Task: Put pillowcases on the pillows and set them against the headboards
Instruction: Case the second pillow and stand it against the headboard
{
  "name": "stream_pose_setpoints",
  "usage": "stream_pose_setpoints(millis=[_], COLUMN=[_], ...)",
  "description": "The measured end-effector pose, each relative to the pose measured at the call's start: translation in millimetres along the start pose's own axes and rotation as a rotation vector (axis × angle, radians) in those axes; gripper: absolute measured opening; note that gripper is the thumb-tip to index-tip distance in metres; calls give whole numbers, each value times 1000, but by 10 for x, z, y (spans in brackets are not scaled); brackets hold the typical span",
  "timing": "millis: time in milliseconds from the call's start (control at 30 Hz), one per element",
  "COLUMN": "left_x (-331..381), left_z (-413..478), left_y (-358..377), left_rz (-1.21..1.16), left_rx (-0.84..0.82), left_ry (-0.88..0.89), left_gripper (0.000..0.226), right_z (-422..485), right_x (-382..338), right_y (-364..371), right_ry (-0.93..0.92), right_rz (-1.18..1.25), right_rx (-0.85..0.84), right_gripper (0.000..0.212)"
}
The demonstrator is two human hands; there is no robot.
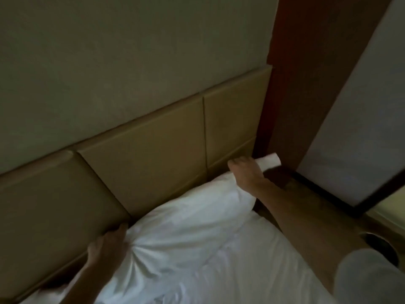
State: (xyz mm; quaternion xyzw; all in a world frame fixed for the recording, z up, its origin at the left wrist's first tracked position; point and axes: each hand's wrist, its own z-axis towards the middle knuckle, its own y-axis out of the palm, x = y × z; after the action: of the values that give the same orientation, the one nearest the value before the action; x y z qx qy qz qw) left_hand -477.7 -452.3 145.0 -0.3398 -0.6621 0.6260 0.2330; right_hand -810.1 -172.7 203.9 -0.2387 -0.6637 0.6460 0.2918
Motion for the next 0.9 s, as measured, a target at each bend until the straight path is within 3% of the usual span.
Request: stream_pose_setpoints(millis=[67, 133, 367, 433, 567, 667, 733, 800, 900], left_x=[104, 168, 650, 873, 1330, 1683, 1866, 2004, 2164], left_z=[-38, -51, 90, 155, 331, 488, 618, 776, 1019], left_y=[51, 152, -112, -176, -276, -283, -228, -120, -21], left_rz=[-25, 6, -72, -156, -304, -256, -245, -235, -132], left_rx=[-109, -50, -50, -98, -25, -6, 5, 51, 62], left_ry=[51, 99, 385, 416, 483, 522, 507, 479, 448], left_gripper=[43, 35, 75, 75, 49, 50, 53, 55, 55], right_z=[-130, -359, -1137, -1192, -1052, -835, -735, -636, -442], right_x=[21, 73, 209, 198, 40, -170, -362, -533, -711], right_y=[179, 318, 782, 844, 1003, 1177, 1325, 1465, 1757], right_ry=[51, 106, 219, 268, 473, 716, 898, 956, 1028], right_rz=[-10, 16, 190, 358, 696, 961, 1328, 1595, 1703], right_rx=[-38, -75, -360, -339, -249, -275, -405, -521, -406], right_gripper=[50, 56, 33, 30, 39, 66, 82, 83, 71])
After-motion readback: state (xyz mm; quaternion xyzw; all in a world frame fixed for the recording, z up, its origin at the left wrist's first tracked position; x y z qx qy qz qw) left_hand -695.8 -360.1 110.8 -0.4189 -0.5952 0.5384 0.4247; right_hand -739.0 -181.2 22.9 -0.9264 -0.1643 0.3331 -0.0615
